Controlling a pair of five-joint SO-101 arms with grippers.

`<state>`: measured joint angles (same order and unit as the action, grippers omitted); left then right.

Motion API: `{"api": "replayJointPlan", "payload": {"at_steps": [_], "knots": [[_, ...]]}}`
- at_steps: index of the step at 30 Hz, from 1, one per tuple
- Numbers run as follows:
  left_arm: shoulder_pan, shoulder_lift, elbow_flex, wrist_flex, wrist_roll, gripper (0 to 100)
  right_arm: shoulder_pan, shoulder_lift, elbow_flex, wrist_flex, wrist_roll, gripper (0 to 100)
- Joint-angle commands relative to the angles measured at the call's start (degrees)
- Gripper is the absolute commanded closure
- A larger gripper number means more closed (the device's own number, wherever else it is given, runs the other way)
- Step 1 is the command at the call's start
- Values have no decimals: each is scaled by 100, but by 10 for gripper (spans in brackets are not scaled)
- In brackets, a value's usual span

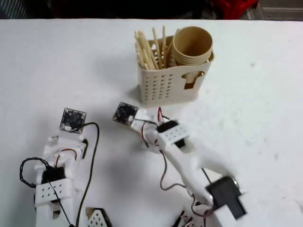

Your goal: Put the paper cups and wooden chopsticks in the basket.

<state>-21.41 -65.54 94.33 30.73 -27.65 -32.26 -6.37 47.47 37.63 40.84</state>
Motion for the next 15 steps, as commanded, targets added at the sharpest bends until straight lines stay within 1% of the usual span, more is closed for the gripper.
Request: {"api": "replayJointPlan", "payload": {"at_steps": [1,4,9,12,15], "knots": [[-40,-66,-26,-123,26,766,303,470,-563,-136,88,781],[-40,-66,-26,-123,26,766,374,637,-633,-136,88,819],[-40,-66,-26,-123,26,766,356,611,-624,-101,62,926],[-40,-66,-26,-123,26,766,382,382,-624,-13,-413,982],[-40,-66,-26,-123,26,766,391,-40,-607,295,-563,980]]}}
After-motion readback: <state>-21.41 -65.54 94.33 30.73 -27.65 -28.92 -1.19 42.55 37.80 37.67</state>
